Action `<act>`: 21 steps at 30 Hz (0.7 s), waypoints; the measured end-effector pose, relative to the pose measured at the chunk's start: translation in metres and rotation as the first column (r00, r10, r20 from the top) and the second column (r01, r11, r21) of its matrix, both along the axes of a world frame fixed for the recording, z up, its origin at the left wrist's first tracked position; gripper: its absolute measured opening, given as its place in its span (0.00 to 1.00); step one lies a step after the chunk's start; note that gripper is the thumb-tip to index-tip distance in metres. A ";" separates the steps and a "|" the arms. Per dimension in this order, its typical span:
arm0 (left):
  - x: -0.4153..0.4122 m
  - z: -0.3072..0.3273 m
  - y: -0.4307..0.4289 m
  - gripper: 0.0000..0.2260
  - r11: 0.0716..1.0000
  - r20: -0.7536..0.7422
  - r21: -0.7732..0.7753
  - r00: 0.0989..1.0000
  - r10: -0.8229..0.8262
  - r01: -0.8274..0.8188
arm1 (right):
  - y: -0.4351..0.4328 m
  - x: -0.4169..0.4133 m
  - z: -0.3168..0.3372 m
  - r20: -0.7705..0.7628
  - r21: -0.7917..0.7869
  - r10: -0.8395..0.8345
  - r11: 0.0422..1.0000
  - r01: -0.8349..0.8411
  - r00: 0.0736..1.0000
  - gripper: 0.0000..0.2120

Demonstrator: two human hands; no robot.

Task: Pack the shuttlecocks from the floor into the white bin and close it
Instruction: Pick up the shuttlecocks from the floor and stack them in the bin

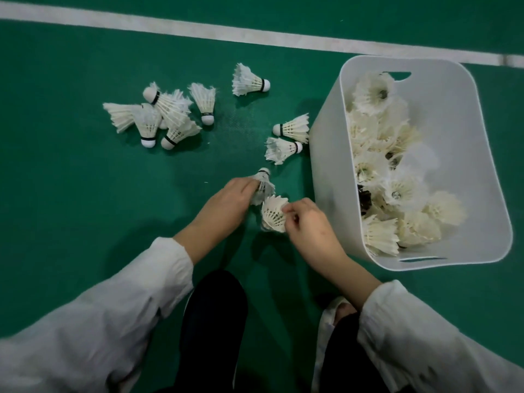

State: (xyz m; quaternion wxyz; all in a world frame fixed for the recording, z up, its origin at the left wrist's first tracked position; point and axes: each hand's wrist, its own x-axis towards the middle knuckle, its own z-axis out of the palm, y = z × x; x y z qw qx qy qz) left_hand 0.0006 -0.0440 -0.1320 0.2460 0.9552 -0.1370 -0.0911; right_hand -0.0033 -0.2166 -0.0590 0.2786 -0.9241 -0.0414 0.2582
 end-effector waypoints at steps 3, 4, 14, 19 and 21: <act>-0.011 0.005 0.023 0.14 0.979 0.025 -0.098 0.983 0.183 -0.180 | 0.008 0.002 -0.008 -0.117 -0.042 -0.045 0.998 0.040 0.992 0.23; -0.014 0.006 0.028 0.13 0.968 0.001 -0.117 0.975 0.221 -0.220 | 0.010 0.002 -0.012 -0.138 -0.067 -0.029 0.998 0.020 0.990 0.26; -0.005 -0.014 0.022 0.31 0.956 -0.076 0.233 0.977 0.201 -0.179 | 0.014 0.024 -0.017 0.025 -0.280 0.027 0.960 -0.018 0.999 0.17; 0.006 -0.023 0.010 0.16 0.879 -0.073 -0.063 0.881 0.468 -0.472 | 0.018 0.031 -0.016 0.048 -0.308 0.079 0.949 -0.060 0.996 0.15; 0.013 -0.017 0.011 0.11 0.799 -0.131 -0.202 0.825 0.550 -0.566 | 0.018 0.033 -0.014 0.044 -0.344 0.085 0.937 -0.065 0.995 0.15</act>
